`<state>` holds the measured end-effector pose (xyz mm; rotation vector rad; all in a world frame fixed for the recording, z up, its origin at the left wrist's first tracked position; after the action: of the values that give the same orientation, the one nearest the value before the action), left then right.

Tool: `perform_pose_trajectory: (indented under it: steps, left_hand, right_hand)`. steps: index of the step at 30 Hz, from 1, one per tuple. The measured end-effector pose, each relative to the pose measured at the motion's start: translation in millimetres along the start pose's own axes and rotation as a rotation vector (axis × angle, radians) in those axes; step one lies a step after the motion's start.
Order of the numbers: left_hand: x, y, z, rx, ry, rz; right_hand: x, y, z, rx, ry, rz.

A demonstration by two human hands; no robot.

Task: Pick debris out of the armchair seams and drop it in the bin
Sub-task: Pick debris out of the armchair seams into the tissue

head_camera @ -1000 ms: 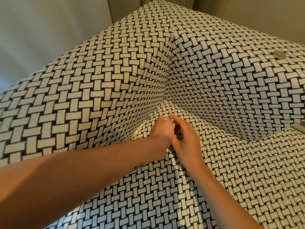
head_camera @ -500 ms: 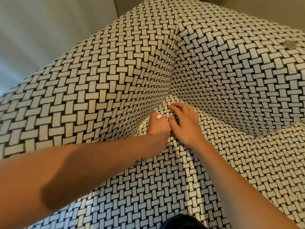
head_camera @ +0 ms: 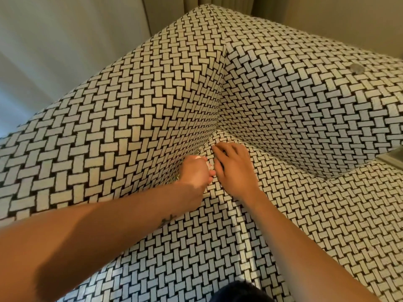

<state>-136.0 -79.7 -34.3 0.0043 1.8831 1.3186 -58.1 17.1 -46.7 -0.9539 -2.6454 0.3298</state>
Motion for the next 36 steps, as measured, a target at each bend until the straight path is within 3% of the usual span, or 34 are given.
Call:
perform_pose_trajectory:
  steps: [6,15,23,30,32,36]
  left_hand:
    - [1,-3,9,-0.103,0.017,-0.060]
    - [2,-5,12,-0.057,0.005,-0.052]
    - [0,-3,14,-0.162,-0.003,-0.056]
    - [-5,1,11,-0.168,0.001,-0.036]
    - [-7,1,12,-0.183,-0.006,-0.026]
    - [-7,4,12,-0.194,0.000,-0.033]
  right_hand:
    - [6,-5,2,0.150,0.003,0.044]
    - [25,-1,5,0.065,0.051,0.174]
    - [12,14,0,0.177,0.062,0.246]
    - [14,16,2,-0.097,-0.046,0.154]
    - [14,19,0,0.015,-0.038,0.193]
    - [3,27,-4,0.529,-0.013,0.415]
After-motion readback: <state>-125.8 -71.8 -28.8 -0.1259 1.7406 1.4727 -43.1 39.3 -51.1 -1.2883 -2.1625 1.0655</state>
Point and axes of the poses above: each hand's wrist, its own x-axis towards the middle knuckle, its own z-axis out of the palm, y = z × x, the point moved 7 cm from there along x, towards the middle knuckle, and after that the axes turned 5 degrees about z, right-handed, at the moved point
